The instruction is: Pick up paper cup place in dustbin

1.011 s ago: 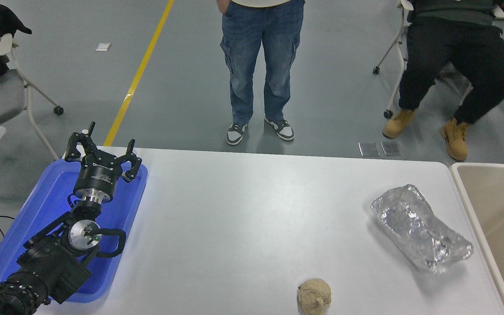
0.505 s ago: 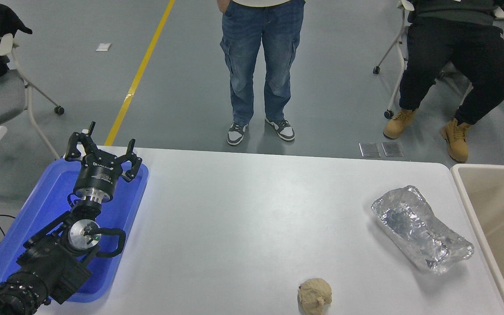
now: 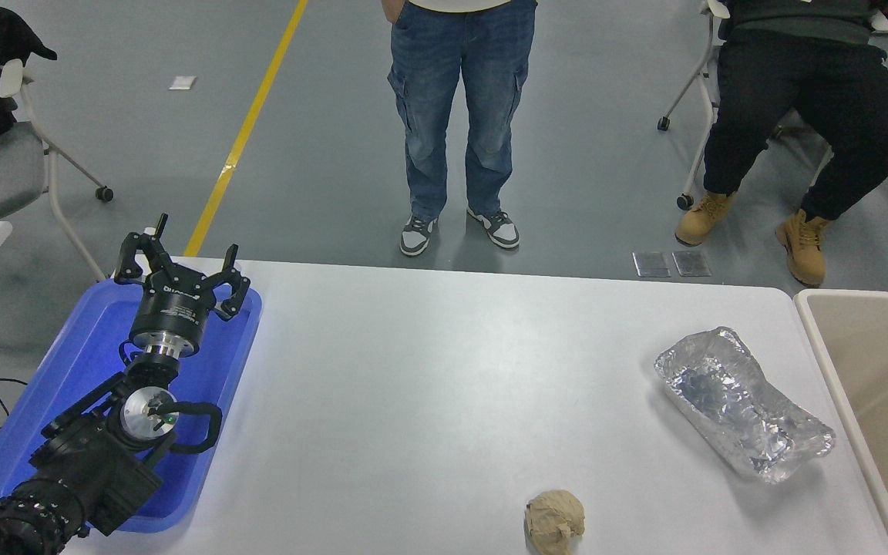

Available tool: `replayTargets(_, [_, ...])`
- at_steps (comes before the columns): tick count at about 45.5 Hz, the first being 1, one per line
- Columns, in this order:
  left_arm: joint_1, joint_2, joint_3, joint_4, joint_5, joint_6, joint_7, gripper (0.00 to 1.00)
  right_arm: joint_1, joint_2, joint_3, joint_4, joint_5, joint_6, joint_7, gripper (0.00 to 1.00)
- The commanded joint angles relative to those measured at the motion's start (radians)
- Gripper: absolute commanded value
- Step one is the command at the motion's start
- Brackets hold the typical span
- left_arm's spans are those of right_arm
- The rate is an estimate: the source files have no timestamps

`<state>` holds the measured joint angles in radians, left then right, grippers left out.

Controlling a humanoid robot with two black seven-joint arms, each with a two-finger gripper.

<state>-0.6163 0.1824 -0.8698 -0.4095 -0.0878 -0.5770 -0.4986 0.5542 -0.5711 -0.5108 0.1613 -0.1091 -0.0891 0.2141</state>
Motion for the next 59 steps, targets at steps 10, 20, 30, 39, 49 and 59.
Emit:
replayTargets(10, [0.001,0.0,0.0,0.0,0.0,0.0,0.0,1.0,-0.01,0.007,0.009,0.001,0.002,-0.073,-0.001,0.85])
replayTargets(20, [0.0,0.0,0.0,0.0,0.0,0.0,0.0,1.0,0.003,-0.003,0.009,0.003,0.002,-0.073,-0.001,0.99])
replayTargets(30, [0.0,0.0,0.0,0.0,0.0,0.0,0.0,1.0,0.093,-0.076,-0.003,0.023,-0.001,-0.061,-0.001,1.0])
replayTargets(39, [0.0,0.0,0.0,0.0,0.0,0.0,0.0,1.0,0.259,-0.115,-0.077,0.082,-0.018,-0.047,-0.001,1.0])
replayTargets(49, [0.0,-0.001,0.0,0.0,0.0,0.0,0.002,1.0,0.55,-0.131,-0.33,0.297,-0.018,-0.043,-0.001,1.0])
replayTargets(59, [0.0,0.0,0.0,0.0,0.0,0.0,0.002,1.0,0.852,-0.147,-0.48,0.515,-0.02,0.006,-0.001,1.0])
